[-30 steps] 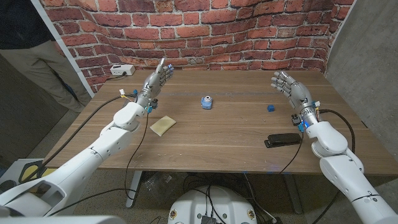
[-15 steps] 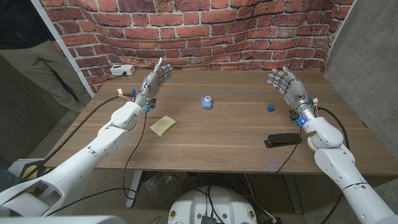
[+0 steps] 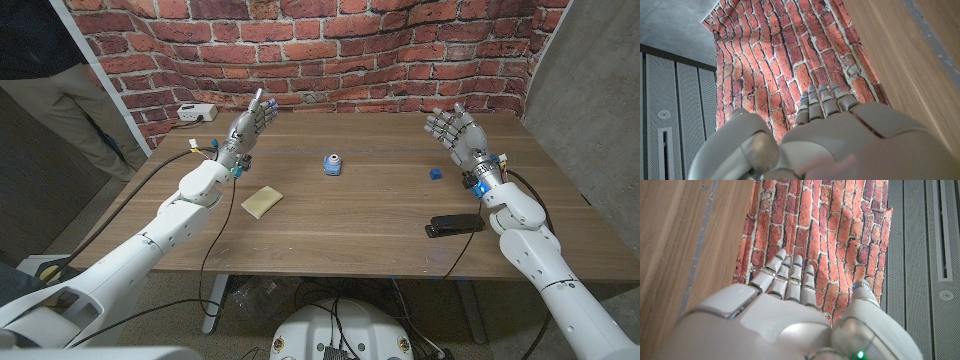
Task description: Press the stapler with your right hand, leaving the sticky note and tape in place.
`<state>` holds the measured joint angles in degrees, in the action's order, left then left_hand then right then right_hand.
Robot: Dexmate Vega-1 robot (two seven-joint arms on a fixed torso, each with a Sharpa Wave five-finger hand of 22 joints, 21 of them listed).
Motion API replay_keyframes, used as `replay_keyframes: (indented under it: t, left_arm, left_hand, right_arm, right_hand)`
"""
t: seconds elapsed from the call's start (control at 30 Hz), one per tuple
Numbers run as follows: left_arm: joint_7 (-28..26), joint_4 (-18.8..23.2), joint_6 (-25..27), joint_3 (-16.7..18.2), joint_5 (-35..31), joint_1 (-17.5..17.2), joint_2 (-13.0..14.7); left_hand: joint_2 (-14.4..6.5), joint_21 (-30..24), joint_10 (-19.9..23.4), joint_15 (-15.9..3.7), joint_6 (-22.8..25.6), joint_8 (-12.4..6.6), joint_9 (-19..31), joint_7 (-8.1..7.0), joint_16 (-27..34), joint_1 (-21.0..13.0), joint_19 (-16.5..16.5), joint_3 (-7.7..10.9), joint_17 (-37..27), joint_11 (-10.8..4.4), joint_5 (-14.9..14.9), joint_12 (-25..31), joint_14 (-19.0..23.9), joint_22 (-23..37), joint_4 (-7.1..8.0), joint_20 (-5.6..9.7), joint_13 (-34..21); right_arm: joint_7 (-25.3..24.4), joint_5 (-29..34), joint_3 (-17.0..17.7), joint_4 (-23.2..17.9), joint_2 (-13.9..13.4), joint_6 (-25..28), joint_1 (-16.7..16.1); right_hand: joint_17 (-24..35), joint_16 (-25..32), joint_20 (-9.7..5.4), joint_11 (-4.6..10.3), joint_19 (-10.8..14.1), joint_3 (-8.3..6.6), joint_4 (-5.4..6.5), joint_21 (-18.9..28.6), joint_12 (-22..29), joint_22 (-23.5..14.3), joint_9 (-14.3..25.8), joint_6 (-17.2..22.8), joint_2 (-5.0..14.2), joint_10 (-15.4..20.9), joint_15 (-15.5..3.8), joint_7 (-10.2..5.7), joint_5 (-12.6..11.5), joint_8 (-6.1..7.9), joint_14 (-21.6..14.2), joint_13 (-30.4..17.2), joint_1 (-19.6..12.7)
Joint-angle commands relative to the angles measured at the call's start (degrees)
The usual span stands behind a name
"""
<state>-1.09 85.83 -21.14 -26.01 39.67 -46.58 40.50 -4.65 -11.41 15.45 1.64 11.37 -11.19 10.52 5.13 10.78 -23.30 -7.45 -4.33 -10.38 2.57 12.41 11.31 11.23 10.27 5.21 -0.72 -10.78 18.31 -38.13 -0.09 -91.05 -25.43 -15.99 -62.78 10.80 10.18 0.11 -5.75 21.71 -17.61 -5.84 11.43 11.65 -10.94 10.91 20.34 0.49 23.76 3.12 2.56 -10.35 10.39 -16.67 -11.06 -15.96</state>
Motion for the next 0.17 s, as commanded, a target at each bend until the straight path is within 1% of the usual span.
replay_keyframes:
  t: [0.03,0.17]
  left_arm:
    - [-0.77,-0.46,-0.21,-0.10,-0.34,-0.28,-0.92]
    - [-0.48,-0.98,-0.14,-0.38,-0.42,0.23,-1.27]
  left_hand:
    - [0.17,-0.12,-0.11,-0.05,0.28,-0.08,0.18,-0.32,0.00,0.14,-0.01,-0.18,-0.22,-0.02,0.00,0.18,0.04,0.08,0.05,-0.33,-0.29]
    - [0.15,-0.11,-0.16,-0.04,0.27,-0.08,0.18,-0.36,-0.02,0.12,0.04,-0.21,-0.22,0.04,0.00,0.17,-0.03,0.08,0.05,-0.41,-0.29]
  right_arm:
    - [1.71,-0.90,-0.83,2.64,0.19,-0.47,1.42]
    - [1.34,-0.71,-1.00,2.96,0.14,-0.12,1.44]
  right_hand:
    - [0.12,-0.22,-0.05,-0.31,-0.77,0.19,0.11,-0.18,-0.36,-0.02,0.19,-0.15,0.04,-0.99,0.12,-0.07,0.25,0.41,0.96,-0.16,0.65]
    - [0.11,-0.21,0.08,-0.27,-1.17,0.31,0.14,-0.25,-0.36,-0.02,0.18,-0.17,-0.03,-1.25,0.28,-0.04,0.26,0.45,1.30,-0.16,0.83]
